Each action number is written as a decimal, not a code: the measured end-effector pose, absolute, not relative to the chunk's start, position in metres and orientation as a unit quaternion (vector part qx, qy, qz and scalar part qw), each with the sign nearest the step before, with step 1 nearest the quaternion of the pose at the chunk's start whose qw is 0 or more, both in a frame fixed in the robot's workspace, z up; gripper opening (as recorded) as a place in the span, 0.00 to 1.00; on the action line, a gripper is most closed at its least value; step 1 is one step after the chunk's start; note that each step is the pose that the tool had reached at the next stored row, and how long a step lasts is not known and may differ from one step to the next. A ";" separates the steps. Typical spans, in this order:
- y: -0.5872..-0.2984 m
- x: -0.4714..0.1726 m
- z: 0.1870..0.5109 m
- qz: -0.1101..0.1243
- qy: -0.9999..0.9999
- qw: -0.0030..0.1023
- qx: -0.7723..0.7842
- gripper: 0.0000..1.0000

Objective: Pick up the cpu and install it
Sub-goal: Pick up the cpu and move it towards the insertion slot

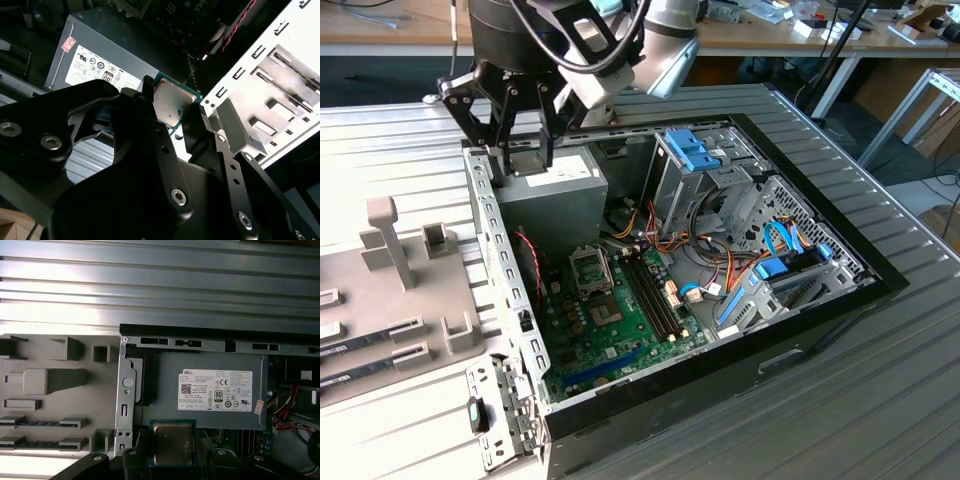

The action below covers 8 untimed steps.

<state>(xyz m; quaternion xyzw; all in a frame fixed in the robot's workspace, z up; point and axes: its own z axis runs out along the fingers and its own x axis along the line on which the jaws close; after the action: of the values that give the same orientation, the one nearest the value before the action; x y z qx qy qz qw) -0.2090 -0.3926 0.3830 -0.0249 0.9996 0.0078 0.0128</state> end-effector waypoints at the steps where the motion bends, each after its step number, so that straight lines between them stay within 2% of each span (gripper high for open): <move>1: -0.393 -0.207 0.383 0.008 1.000 0.013 -0.025 0.47; 8: -0.393 -0.199 0.383 0.008 1.000 0.013 -0.025 0.47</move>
<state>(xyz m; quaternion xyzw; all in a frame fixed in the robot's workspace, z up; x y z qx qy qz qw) -0.1988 -0.3926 0.3829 -0.0249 0.9996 0.0077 0.0128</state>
